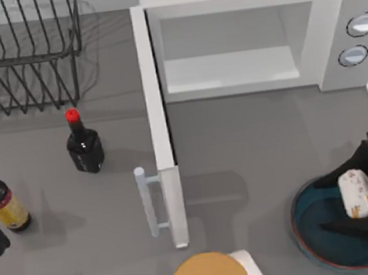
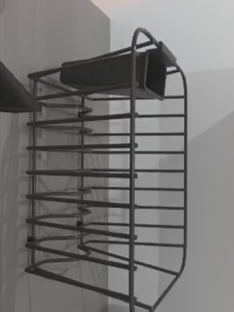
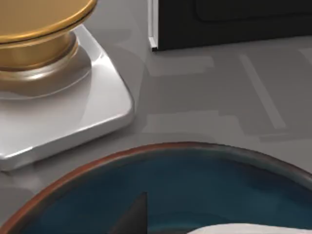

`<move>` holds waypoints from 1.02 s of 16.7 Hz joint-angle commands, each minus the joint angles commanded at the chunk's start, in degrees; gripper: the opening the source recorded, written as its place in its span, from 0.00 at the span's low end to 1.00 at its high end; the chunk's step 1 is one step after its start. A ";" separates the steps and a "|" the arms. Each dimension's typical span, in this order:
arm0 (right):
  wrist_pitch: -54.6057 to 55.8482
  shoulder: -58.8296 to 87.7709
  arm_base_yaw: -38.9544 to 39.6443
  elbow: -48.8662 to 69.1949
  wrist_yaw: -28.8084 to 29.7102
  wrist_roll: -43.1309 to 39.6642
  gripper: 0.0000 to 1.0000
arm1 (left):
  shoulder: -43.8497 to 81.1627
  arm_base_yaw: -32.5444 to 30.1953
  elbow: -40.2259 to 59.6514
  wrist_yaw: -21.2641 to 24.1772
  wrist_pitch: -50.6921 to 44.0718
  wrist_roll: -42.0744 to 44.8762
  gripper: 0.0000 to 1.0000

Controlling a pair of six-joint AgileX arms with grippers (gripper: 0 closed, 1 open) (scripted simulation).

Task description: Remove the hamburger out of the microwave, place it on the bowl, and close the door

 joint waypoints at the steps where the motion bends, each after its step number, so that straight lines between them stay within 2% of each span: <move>1: 2.63 0.23 0.79 -0.68 0.15 2.20 0.00 | 0.00 0.00 0.00 0.00 0.00 0.00 1.00; 4: 6.90 0.94 2.26 -2.20 0.63 6.25 0.00 | 0.00 0.00 0.00 0.00 0.00 0.00 1.00; 8: 7.10 1.03 2.33 -2.32 0.68 6.44 0.00 | 0.00 0.00 0.00 0.00 0.00 0.00 1.00; 17: 7.10 1.03 2.33 -2.32 0.68 6.44 0.68 | 0.00 0.00 0.00 0.00 0.00 0.00 1.00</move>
